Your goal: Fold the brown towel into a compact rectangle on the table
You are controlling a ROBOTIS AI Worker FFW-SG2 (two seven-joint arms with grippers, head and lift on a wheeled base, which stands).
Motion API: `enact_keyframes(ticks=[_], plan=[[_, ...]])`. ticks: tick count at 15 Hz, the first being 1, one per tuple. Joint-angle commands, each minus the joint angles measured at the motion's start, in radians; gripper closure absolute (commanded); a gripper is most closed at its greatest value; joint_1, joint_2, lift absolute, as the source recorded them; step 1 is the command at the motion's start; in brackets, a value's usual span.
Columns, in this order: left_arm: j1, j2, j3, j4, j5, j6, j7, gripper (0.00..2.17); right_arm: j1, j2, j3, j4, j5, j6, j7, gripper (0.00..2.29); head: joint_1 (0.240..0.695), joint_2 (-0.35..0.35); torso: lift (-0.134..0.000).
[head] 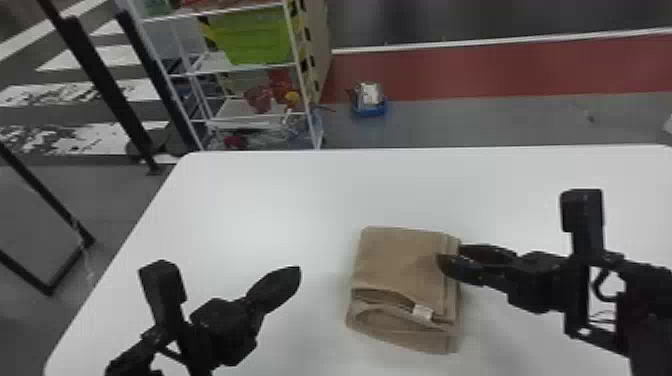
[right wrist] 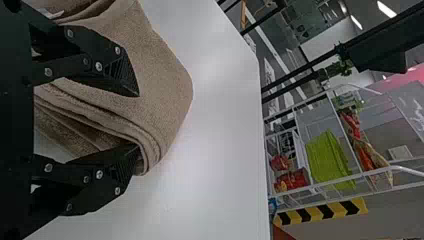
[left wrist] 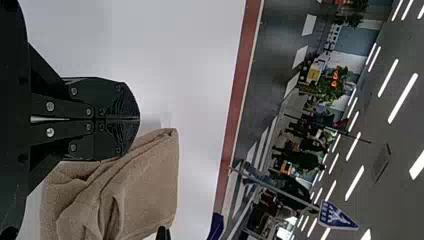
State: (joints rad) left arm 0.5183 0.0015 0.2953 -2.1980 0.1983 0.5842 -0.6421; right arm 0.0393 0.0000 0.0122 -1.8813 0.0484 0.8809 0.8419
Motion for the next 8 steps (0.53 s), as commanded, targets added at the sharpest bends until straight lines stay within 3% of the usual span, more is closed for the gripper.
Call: enact_keyframes(ticks=[1, 5, 8], plan=[[0.008, -0.004, -0.001, -0.022, 0.004, 0.013, -0.001, 1.70, 0.040, 0.001, -0.023, -0.071, 0.019, 0.066, 0.026, 0.35, 0.695, 0.205, -0.124], [-0.003, -0.004, 0.004, -0.023, 0.013, 0.023, -0.004, 1.70, 0.088, 0.001, -0.110, -0.209, -0.033, 0.140, 0.062, 0.10, 0.695, 0.191, -0.124], [-0.004, -0.004, 0.002, -0.023, 0.020, 0.023, -0.008, 1.70, 0.027, 0.001, -0.089, -0.179, -0.061, 0.112, 0.062, 0.21, 0.695, 0.161, -0.124]])
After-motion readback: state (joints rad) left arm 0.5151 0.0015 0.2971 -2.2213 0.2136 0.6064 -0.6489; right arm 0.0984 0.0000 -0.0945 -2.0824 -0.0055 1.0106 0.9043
